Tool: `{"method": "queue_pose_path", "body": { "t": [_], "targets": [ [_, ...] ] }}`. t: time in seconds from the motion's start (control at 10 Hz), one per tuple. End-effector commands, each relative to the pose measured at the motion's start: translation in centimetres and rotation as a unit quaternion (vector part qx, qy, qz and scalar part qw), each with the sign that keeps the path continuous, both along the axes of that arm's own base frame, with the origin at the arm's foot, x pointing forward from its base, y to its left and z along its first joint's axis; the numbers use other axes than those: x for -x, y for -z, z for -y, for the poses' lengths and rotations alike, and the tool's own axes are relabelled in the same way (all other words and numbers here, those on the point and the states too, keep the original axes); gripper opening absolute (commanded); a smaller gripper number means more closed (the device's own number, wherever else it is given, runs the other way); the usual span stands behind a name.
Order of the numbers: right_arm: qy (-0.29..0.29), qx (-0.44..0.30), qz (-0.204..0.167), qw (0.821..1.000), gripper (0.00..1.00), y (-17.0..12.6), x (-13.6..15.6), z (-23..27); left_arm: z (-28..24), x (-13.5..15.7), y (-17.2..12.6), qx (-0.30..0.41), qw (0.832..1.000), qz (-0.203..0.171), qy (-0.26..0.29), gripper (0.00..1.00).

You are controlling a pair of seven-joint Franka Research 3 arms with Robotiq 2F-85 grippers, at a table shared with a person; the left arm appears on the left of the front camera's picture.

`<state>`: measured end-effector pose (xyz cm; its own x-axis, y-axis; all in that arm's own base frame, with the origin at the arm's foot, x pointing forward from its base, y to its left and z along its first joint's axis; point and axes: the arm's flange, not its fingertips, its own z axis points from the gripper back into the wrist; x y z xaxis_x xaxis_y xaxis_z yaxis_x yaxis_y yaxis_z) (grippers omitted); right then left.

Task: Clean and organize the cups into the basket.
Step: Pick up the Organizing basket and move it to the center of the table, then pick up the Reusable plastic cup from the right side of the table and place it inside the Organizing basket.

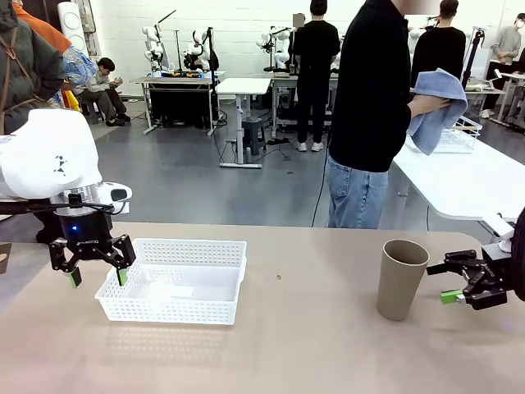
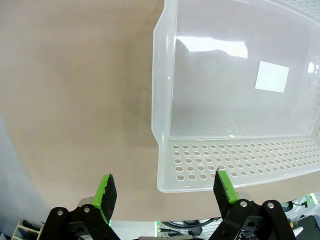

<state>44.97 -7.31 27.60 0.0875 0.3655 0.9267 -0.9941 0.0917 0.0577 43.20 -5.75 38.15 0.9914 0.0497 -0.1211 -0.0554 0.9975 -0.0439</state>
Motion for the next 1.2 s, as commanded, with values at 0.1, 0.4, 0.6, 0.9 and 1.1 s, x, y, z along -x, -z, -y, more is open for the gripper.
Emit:
{"method": "queue_pose_path", "body": {
  "t": [0.1, 0.4, 0.6, 0.9, 1.1],
  "targets": [
    [-0.009, -0.033, 0.049, 0.998, 1.0, 0.9, -0.3, -1.9, 0.2, 0.6, 1.2, -0.017, 1.0, 0.019, 0.014, 1.0],
    [-0.018, -0.037, 0.028, 0.999, 1.0, 1.5, -0.5, -3.1, 0.6, -0.3, 2.5, -0.029, 0.999, 0.012, -0.033, 1.0],
    [-0.019, -0.042, 0.023, 0.999, 1.0, 2.0, -0.8, -3.6, 1.5, 0.4, 3.1, -0.041, 0.999, 0.007, -0.002, 1.0],
    [-0.027, -0.045, 0.012, 0.999, 1.0, 3.1, -1.5, -4.6, 1.9, 1.3, 4.0, -0.066, 0.998, 0.014, 0.018, 1.0],
    [-0.033, -0.053, -0.002, 0.998, 1.0, 3.7, -2.0, -5.3, 2.4, 1.3, 4.6, -0.073, 0.997, 0.001, 0.034, 1.0]
  ]
}}
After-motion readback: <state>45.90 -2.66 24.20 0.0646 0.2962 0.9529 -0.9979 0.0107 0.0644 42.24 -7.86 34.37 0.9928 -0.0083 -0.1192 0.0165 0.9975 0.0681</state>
